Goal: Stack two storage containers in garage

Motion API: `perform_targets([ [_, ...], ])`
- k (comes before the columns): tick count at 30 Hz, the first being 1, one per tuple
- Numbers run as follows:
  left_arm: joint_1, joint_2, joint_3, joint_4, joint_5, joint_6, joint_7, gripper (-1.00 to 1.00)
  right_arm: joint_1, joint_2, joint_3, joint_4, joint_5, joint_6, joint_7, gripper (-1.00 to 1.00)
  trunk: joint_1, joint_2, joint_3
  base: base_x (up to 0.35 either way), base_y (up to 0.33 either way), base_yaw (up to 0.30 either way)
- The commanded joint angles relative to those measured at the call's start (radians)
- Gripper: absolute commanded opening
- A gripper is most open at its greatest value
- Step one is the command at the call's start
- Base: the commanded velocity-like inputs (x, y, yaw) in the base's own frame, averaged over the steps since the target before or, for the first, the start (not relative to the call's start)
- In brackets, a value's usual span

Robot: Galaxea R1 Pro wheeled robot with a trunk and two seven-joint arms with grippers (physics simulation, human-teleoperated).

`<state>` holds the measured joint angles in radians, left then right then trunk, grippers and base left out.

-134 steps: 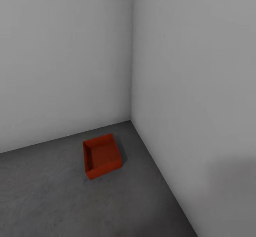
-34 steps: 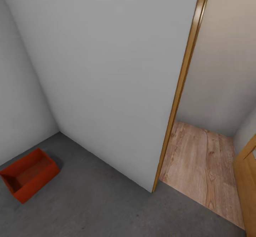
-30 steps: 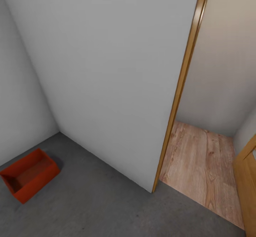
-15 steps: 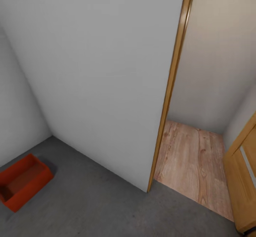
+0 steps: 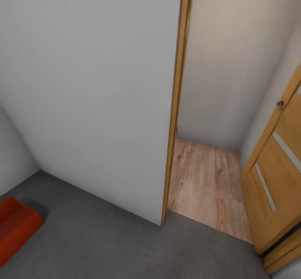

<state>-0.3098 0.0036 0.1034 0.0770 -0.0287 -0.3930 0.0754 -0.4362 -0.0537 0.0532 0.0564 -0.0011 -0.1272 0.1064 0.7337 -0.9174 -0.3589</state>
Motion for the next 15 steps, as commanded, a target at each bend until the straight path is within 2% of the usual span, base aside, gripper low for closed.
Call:
perform_targets([
  [1, -0.002, 0.0, 0.007, 0.004, -0.004, -0.007, 0.001, 1.0, -0.002, 0.0, 0.005, 0.005, 0.0, -0.008, 0.002, 1.0, -0.004, 0.006, 0.003, 0.0, 0.0, -0.274],
  [15, -0.002, 0.0, 0.007, 0.004, -0.004, -0.007, 0.001, 1.0, -0.002, 0.0, 0.005, 0.005, -0.001, -0.008, 0.002, 1.0, -0.057, 0.104, 0.052, 0.0, 0.0, -0.274],
])
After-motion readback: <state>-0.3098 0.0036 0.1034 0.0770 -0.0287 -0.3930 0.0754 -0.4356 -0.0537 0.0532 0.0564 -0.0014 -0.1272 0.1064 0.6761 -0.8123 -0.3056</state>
